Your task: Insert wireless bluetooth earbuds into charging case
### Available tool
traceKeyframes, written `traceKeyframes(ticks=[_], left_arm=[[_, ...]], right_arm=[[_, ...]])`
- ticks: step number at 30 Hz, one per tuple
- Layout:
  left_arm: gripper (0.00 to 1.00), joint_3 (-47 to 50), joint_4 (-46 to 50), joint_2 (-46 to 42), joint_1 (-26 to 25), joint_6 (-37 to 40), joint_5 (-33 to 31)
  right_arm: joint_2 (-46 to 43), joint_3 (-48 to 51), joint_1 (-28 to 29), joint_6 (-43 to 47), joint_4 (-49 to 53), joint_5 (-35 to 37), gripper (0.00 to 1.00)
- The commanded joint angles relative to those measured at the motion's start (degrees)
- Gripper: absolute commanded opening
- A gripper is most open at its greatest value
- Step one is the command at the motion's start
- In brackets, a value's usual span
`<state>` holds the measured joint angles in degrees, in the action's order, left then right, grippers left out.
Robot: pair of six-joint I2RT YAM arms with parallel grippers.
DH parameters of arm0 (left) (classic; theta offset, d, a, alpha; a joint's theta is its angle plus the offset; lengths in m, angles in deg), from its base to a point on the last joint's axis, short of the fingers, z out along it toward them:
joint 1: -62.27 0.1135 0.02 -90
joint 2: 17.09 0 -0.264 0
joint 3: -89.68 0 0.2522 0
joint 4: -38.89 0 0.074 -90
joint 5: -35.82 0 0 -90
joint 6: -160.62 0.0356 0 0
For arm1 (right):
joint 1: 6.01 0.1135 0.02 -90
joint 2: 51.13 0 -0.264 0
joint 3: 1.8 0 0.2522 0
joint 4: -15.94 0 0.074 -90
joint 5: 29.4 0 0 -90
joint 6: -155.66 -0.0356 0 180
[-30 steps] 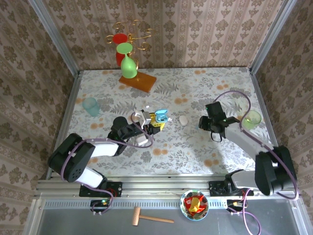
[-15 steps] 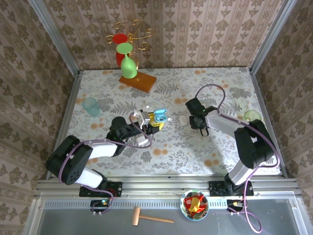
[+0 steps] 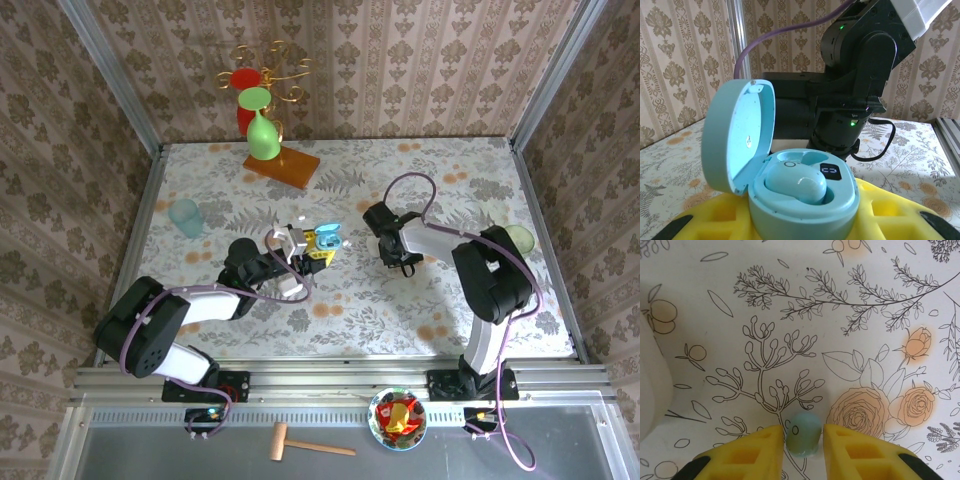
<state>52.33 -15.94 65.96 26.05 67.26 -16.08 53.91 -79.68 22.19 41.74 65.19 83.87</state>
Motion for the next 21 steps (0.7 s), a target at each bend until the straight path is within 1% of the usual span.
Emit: traceKeyframes(ticks=[1,11,14,18,21], left_arm=[[0.28,0.52,-0.04,-1.29,0.55,1.00,0.30],[0.28,0.81,-0.32,-1.35,0.59,0.89,0.25],[0.28,0.92,-0.56,-1.36,0.63,0.89,0.21],[0.28,1.23,-0.60,-1.57,0.63,0.88,0.04],[0.28,1.27,-0.59,-1.56,0.72,0.87,0.04]], right_arm=[[1.59,-1.97,0.62,0.32,3.33,3.41,0.26],[4.58,-3.33,0.65,0.51,5.36,5.39,0.24],[4.58,-3.78,0.62,0.44,5.98,5.75,0.18],[1.63,-3.10,0.64,0.44,6.44,5.84,0.16],[-2.90,-1.53,0.58,0.76,5.58,3.65,0.16]])
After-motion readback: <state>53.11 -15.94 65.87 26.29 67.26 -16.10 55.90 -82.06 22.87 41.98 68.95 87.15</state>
